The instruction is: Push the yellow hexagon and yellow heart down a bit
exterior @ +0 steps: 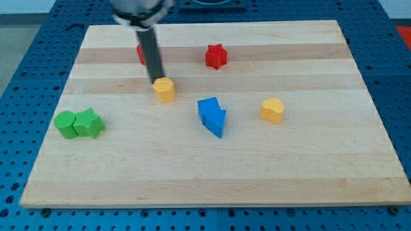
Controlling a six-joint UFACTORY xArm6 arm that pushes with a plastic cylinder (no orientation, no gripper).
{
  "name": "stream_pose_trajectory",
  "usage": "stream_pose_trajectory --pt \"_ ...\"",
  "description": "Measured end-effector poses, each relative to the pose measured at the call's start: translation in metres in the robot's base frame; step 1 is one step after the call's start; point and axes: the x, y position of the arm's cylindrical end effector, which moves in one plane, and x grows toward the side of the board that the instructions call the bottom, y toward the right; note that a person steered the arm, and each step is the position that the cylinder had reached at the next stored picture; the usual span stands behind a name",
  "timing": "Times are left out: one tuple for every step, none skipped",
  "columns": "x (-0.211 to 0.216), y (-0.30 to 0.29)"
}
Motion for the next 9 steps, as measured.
stream_pose_trajectory --pt "0.000 0.035" --pt "0.000 -0.011" --pt "0.008 -0.069" --pt "0.042 -0.089" --pt "0.041 -0.040" --pt "0.030 0.037" --pt "0.023 0.099" --pt "0.022 0.112" --pt "0.010 0.083"
